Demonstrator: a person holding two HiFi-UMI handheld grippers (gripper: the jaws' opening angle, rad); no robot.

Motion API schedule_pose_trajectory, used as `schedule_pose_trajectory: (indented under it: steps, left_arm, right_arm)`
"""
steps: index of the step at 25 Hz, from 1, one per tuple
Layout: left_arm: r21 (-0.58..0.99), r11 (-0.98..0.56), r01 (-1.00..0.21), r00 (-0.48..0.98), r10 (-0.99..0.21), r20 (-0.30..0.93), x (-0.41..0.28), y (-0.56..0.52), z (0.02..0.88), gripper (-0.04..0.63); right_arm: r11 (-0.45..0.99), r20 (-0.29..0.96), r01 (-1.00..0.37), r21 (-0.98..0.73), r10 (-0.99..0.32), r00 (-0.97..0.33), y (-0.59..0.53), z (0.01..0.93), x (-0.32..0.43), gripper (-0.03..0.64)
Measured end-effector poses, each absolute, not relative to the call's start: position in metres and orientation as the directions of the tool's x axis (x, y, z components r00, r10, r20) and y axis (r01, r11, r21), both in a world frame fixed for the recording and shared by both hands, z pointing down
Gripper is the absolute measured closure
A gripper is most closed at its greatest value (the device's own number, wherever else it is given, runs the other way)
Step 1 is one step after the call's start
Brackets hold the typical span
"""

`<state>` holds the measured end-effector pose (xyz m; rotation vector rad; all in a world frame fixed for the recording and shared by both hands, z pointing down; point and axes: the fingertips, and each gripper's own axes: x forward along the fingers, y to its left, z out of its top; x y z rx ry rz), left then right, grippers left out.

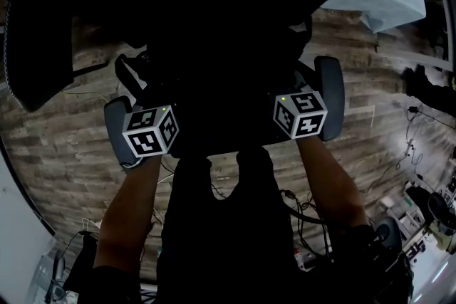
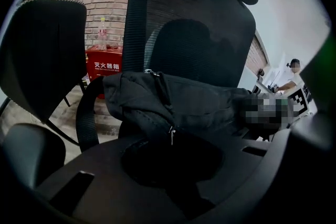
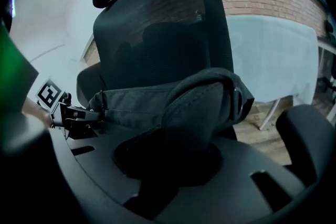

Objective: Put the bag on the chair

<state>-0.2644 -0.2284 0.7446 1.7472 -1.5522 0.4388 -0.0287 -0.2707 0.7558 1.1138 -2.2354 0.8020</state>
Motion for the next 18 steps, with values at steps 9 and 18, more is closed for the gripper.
schedule_pose_trajectory:
  steps: [9,18]
  left_arm:
    - [0.266,0.001,-0.964,0.212,-0.601,0.771,-0.25,-0.206,0.795,0.545]
    - [0.307,0.016,-0.952,0.248,-0.552,0.796,-0.243,-0.194,0.83,0.534]
  right_arm:
    - [0.424,0.749,-0.856,-0.294,-0.454,-0.482,-0.247,0.811,-0.015,0.526]
    - [0.384,0.795,-0.873,-0.3,-0.405,-0.451,-0.234,0.844,-0.003,0.511]
